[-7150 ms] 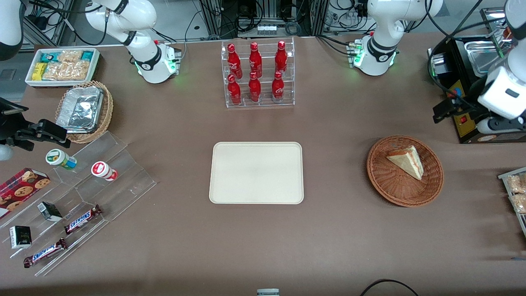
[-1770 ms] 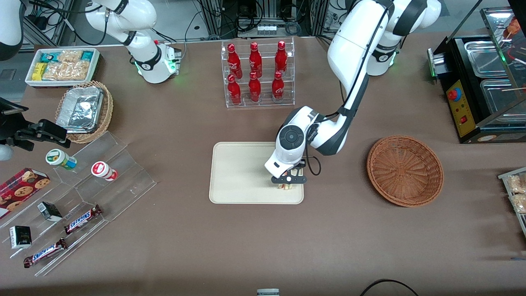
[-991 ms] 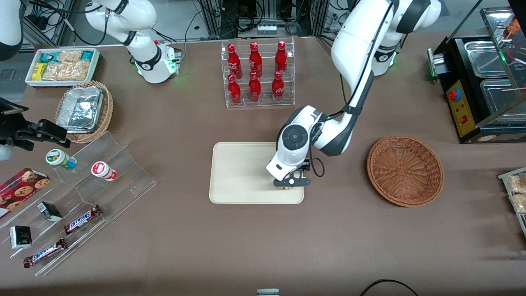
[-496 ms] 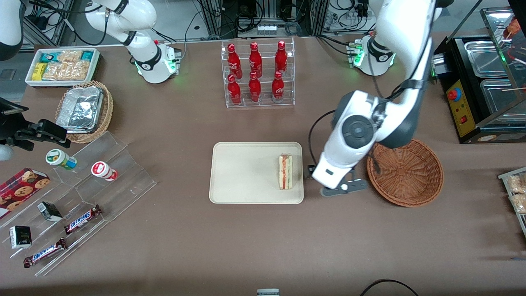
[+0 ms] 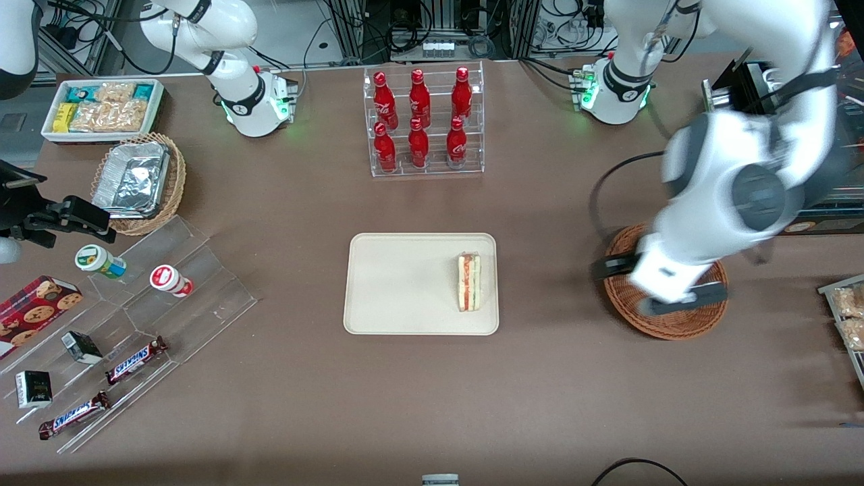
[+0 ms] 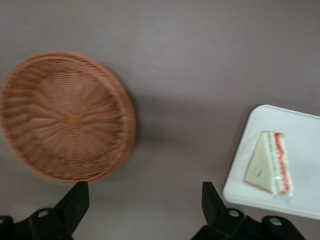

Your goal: Place sandwich from basket to tray

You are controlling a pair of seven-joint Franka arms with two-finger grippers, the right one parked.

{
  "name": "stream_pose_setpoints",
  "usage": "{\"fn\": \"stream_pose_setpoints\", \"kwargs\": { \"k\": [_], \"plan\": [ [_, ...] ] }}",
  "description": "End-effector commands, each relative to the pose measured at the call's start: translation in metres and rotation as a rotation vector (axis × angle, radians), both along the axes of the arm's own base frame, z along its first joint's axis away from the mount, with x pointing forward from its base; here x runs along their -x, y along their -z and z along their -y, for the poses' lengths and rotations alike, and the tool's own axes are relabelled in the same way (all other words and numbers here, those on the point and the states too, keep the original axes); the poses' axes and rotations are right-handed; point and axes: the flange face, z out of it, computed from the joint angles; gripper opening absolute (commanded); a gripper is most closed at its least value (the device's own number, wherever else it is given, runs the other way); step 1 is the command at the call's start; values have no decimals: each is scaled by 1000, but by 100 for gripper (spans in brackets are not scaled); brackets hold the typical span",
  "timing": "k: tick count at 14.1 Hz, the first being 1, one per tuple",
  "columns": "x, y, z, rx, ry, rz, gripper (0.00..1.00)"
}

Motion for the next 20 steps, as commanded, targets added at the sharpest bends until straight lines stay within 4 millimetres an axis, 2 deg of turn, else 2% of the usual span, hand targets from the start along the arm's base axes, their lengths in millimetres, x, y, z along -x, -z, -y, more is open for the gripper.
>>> {"fn": "stream_pose_setpoints", "kwargs": {
  "k": [1, 2, 4, 6, 7, 9, 12, 20],
  "plan": [
    [17, -41, -54, 15, -21, 22, 100],
    [22, -54, -69, 17, -28, 37, 100],
    [38, -74, -82, 16, 61, 13, 100],
    [55, -98, -112, 22, 42, 3, 100],
    [62, -106, -117, 25, 37, -7, 100],
    [75, -125, -117, 16, 42, 8, 100],
    [81, -144, -98, -43, 100, 48, 100],
    [88, -141, -91, -43, 151, 13, 100]
  ]
}}
